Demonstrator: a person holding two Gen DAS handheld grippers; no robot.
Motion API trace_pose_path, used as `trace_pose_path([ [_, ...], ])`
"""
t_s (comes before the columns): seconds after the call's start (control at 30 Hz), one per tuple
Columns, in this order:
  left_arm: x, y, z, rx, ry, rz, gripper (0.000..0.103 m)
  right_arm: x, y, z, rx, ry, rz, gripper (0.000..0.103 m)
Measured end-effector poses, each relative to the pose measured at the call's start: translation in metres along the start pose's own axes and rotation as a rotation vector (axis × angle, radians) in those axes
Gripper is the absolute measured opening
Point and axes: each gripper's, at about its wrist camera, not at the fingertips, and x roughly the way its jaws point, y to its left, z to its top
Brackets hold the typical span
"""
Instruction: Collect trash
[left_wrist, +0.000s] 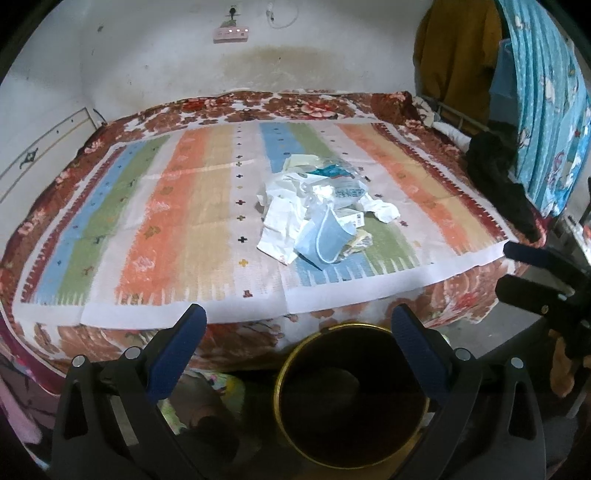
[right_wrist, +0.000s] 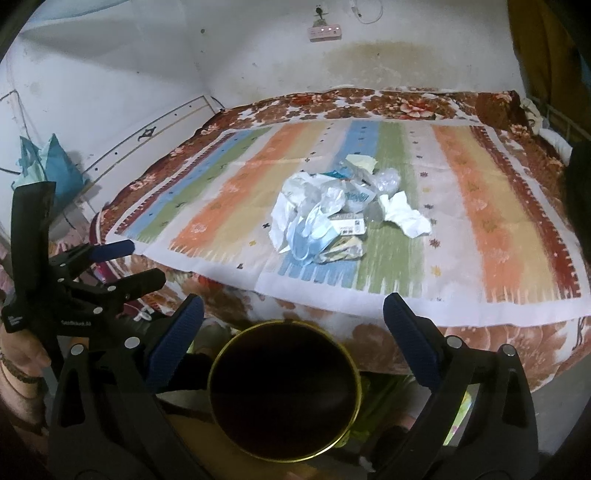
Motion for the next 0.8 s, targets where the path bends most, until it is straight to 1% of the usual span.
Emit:
trace_pose_path([
  [0.1,0.005,0.003,0.010,0.006,0.006,0.018,0.097,0.005,-0.004,0.011,0.001,-0.002,-0.026,0.093],
  [0.2,0.019,0.008,0.023,0.008,0.057,0.023,0.097,0.012,-0.011,0.024,0.006,0.003,-0.054,0.093],
  [0.27,0.026,0.009,0.032,0.010,0.076,0.023,0.097,0.015,-0.015,0.033,0.003,-0.001,-0.074,0.093],
  [0.37,0.033,0.014,0.045,0.006,0.080,0.031,0.097,0.022,-0.020,0.049,-0.010,-0.003,-0.113,0.091],
  [0.5,0.046,0.019,0.055,-0.033,0.115,0.009,0.097,0.031,-0.025,0.062,-0.007,0.006,-0.113,0.091],
  [0.57,0.053,0.019,0.059,-0.029,0.133,0.001,0.097,0.035,-0.025,0.067,-0.012,0.009,-0.116,0.091],
  [0.67,0.061,0.018,0.067,0.001,0.144,0.021,0.097,0.042,-0.030,0.076,0.008,0.019,-0.103,0.091],
  [0.8,0.075,0.021,0.079,0.002,0.164,0.040,0.097,0.056,-0.030,0.087,0.004,0.038,-0.125,0.091],
])
